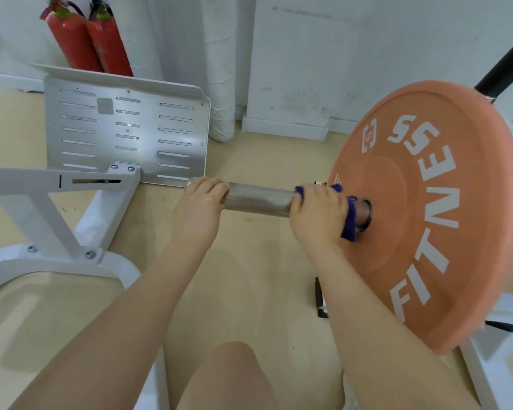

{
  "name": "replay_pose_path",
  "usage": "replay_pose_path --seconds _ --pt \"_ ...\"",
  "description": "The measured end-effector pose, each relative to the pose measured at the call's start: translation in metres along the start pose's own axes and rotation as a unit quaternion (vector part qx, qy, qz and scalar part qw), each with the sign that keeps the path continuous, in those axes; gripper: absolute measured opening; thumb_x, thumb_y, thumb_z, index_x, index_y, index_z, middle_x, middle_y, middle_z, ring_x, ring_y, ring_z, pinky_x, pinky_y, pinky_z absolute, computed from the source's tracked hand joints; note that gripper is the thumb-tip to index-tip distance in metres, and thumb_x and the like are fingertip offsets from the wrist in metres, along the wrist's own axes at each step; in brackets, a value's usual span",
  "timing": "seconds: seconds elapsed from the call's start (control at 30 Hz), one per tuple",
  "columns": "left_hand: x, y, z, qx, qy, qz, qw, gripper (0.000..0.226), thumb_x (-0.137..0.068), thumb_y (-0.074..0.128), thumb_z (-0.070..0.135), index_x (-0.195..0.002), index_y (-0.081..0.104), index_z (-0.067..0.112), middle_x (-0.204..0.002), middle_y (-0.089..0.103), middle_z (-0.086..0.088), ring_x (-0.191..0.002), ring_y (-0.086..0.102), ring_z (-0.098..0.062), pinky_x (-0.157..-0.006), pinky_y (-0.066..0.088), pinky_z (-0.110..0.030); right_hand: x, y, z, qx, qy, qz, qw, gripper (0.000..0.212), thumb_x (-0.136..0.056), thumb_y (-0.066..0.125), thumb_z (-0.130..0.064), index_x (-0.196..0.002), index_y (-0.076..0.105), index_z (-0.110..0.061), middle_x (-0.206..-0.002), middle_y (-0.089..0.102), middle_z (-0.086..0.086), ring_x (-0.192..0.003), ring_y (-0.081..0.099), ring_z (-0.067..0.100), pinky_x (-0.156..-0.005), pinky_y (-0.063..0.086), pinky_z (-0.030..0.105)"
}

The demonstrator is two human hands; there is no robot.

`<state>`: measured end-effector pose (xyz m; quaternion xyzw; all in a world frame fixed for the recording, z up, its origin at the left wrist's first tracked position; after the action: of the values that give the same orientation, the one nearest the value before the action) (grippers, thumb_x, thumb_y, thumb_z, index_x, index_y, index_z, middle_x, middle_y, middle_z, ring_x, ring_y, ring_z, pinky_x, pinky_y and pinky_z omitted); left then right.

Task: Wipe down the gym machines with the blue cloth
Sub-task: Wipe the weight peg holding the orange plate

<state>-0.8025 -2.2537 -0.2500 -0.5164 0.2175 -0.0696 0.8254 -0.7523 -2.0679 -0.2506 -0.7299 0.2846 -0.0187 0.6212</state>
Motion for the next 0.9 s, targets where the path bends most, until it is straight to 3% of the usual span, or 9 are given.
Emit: replay_pose_path --seconds 0.1,0.23,0.33,0.47,0.57,0.67,0.73,0.8,0.9 --pt "-0.001 0.001 0.003 0.008 -0.002 -0.008 1.000 0.029 -0.080 0.060 -0.002 -0.109 0.063 0.005 -0.120 0.060 -0.008 -0.119 0.047 -0.031 -0.091 0.040 -0.038 0.001 0.001 0.000 -0.034 -0.098 -0.027 0.994 0.024 -0.089 0.046 -0.015 -0.106 0.062 -0.021 -0.101 0.065 -0.001 -0.104 0.053 0.023 -0.094 0.032 0.037" --pt "-0.001 0.004 0.001 -0.021 0.020 -0.004 1.000 0.030 -0.079 0.057 -0.007 -0.107 0.062 0.002 -0.118 0.060 -0.012 -0.116 0.048 -0.035 -0.089 0.040 -0.039 -0.008 -0.008 0.051 0.014 0.079 -0.004 0.997 0.028 -0.092 0.041 -0.009 -0.115 0.058 -0.013 -0.117 0.061 0.007 -0.118 0.047 0.024 -0.101 0.032 0.034" --pt "0.007 0.008 0.009 -0.063 0.010 -0.014 0.998 0.034 -0.083 0.054 -0.003 -0.117 0.056 -0.001 -0.129 0.053 -0.017 -0.123 0.043 -0.037 -0.092 0.039 -0.043 0.004 0.000 0.053 -0.002 0.067 0.017 0.998 0.033 -0.091 0.043 -0.005 -0.121 0.057 -0.009 -0.127 0.058 0.008 -0.128 0.042 0.024 -0.110 0.027 0.035" --pt "0.014 0.009 0.029 -0.067 -0.050 -0.045 0.995 0.049 -0.095 0.037 0.006 -0.143 0.027 0.001 -0.157 0.009 -0.011 -0.143 0.012 -0.029 -0.109 0.019 -0.039 0.005 -0.011 0.030 -0.095 -0.024 -0.033 0.995 0.034 -0.080 0.047 0.003 -0.107 0.063 -0.012 -0.105 0.065 0.007 -0.102 0.058 0.028 -0.092 0.036 0.033" --pt "0.018 0.007 0.040 -0.060 -0.088 -0.062 0.992 0.062 -0.089 0.041 0.002 -0.146 0.016 0.001 -0.157 -0.003 -0.009 -0.144 0.003 -0.028 -0.112 0.018 -0.040 0.021 -0.045 0.008 -0.183 -0.031 -0.108 0.977 0.034 -0.087 0.038 0.001 -0.110 0.058 -0.014 -0.106 0.062 0.006 -0.096 0.056 0.027 -0.087 0.043 0.040" --pt "0.016 0.003 0.058 -0.034 -0.127 -0.116 0.985 0.070 -0.087 0.051 0.012 -0.146 0.014 0.003 -0.156 -0.013 -0.013 -0.144 -0.006 -0.032 -0.115 0.012 -0.045 0.063 -0.099 -0.003 -0.197 -0.108 0.005 0.974 0.034 -0.070 0.042 0.003 -0.091 0.057 -0.019 -0.086 0.063 -0.003 -0.078 0.058 0.021 -0.074 0.048 0.041" --pt "0.015 -0.005 0.085 0.022 -0.081 -0.127 0.988 0.065 -0.089 0.051 0.018 -0.145 0.020 0.006 -0.156 -0.011 -0.013 -0.144 -0.006 -0.031 -0.115 0.008 -0.044 0.098 -0.140 0.009 -0.237 -0.146 0.032 0.960 0.031 -0.071 0.039 -0.002 -0.088 0.057 -0.020 -0.077 0.064 -0.008 -0.073 0.060 0.018 -0.075 0.050 0.035" --pt "0.018 -0.017 0.121 0.133 0.002 -0.105 0.986 0.060 -0.093 0.049 0.019 -0.145 0.024 0.007 -0.157 0.005 -0.013 -0.144 0.007 -0.027 -0.115 0.011 -0.036 0.126 -0.187 0.034 -0.275 -0.142 0.073 0.948 0.028 -0.081 0.033 -0.006 -0.086 0.059 -0.016 -0.071 0.062 -0.017 -0.070 0.059 0.010 -0.071 0.048 0.024" --pt "0.029 -0.040 0.177 0.296 0.076 -0.105 0.946 0.049 -0.095 0.048 0.020 -0.141 0.034 0.011 -0.146 0.034 -0.004 -0.132 0.036 -0.017 -0.104 0.026 -0.022 0.133 -0.238 0.084 -0.305 -0.013 0.149 0.941 0.025 -0.086 0.035 -0.015 -0.086 0.055 -0.031 -0.069 0.061 -0.021 -0.073 0.057 -0.001 -0.065 0.040 0.008"
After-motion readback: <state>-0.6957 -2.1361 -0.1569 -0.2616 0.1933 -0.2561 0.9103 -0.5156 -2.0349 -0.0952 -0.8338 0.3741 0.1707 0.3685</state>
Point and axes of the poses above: each hand's wrist, its own x-axis away from the middle knuckle, its own y-axis out of the palm, z = x × y, the point moved 1 cm from there along -x, towards the middle knuckle
